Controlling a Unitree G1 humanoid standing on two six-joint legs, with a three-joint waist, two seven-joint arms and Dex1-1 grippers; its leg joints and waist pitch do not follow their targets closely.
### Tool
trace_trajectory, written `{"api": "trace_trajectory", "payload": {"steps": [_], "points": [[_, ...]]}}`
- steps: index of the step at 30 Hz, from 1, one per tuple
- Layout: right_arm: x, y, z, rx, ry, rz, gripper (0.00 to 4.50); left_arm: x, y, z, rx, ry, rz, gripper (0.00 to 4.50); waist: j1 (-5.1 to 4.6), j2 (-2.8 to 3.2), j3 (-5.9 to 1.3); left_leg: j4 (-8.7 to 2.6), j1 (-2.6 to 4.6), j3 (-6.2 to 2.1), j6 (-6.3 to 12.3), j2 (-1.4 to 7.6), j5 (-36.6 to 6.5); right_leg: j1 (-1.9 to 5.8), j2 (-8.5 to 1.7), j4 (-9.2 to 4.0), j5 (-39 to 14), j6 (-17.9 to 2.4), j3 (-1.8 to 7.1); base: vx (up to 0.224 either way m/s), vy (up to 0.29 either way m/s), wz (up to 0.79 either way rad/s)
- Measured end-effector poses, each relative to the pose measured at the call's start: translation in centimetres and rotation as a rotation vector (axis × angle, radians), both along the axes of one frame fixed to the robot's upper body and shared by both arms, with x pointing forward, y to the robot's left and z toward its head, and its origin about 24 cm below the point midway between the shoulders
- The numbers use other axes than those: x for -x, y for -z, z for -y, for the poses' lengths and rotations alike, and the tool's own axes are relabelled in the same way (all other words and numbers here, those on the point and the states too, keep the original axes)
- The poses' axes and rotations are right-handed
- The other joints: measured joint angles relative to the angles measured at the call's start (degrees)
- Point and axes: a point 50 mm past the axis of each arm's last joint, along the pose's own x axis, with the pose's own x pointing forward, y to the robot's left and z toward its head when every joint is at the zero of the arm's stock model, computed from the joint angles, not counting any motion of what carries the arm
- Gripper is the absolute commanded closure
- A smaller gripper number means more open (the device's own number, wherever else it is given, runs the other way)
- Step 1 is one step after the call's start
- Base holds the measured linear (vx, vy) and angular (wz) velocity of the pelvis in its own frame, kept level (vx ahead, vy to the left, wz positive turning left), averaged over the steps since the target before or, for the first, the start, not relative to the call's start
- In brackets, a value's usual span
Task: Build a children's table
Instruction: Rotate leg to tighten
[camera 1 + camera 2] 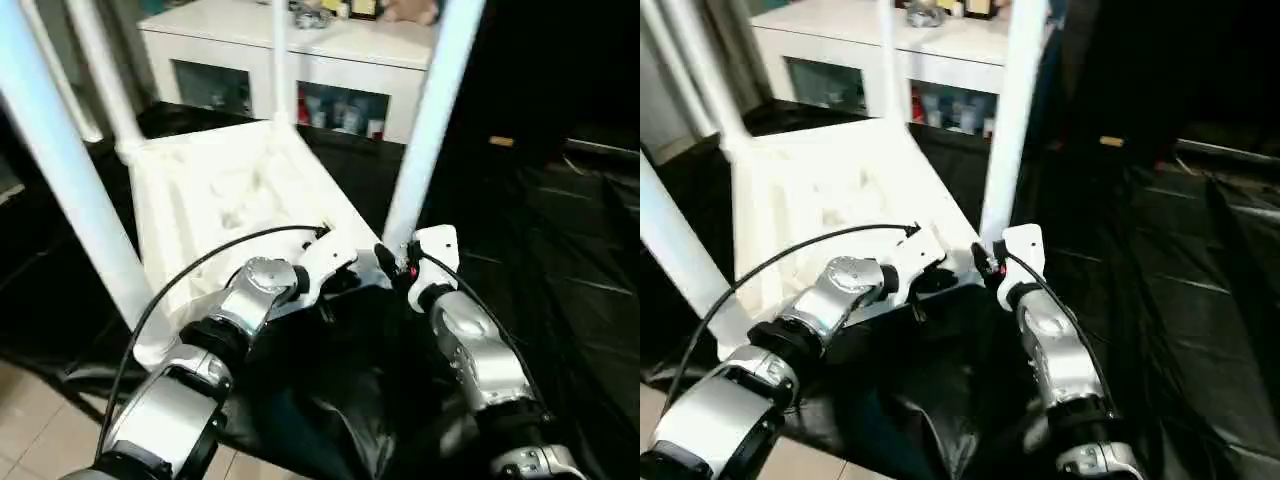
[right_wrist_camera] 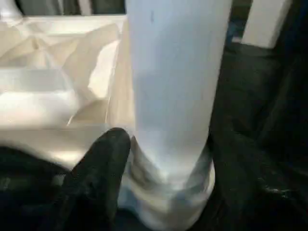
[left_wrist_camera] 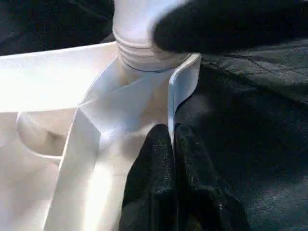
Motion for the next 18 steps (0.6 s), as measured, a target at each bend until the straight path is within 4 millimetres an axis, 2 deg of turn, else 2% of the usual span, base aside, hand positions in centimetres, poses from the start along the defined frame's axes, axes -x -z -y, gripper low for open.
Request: {"api": "trace_trajectory", "payload": {"steps": [3,7,11,15,18], "points": [[0.1,-0.2,0.7,0.024,-0.099,-0.003,1.19,-0.1,-0.1,-0.5,-0.011,0.004,0.016,4.5,-0.28,-0.03,0.07,-0.03,-0.09,-0.09,0.0,0.02,0.0,-0.15,0.01,0.0,0.0,0.0,-0.13,0.0,0.0,0.0],[0.6,-1.1,1.9,0.085,-0.301,-0.001,1.19,-0.1,-0.3,-1.1,-0.015,0.043,0.02,4.5,-0.32,-0.04,0.13,-0.22,-0.27,-0.1,0.0,0.04,0.0,-0.31,0.04,0.02,0.0,0.0,-0.17,0.0,0.0,0.0],[1.4,-1.8,2.6,0.107,-0.489,-0.006,1.19,0.4,-0.5,-2.4,0.006,0.148,-0.001,4.5,0.1,-0.03,0.15,-0.56,-0.32,-0.08,-0.02,0.06,0.0,-0.46,0.06,0.05,0.2,-0.2,-0.24,0.0,0.0,0.0],[2.0,-2.0,2.0,0.11,-0.618,0.002,1.19,1.0,-0.8,-4.4,0.02,0.225,-0.035,4.5,0.24,-0.03,0.15,-0.81,-0.41,-0.08,-0.04,0.16,0.0,-0.68,0.14,0.07,0.2,-0.4,-0.37,0.0,0.0,0.0],[2.1,-2.1,1.8,0.129,-0.653,0.015,1.19,1.2,-0.9,-5.0,0.025,0.24,-0.044,4.5,0.21,-0.03,0.15,-0.77,-0.41,-0.04,-0.04,0.16,0.0,-0.76,0.12,0.02,0.2,-0.4,-0.35,0.0,0.0,0.0]]}}
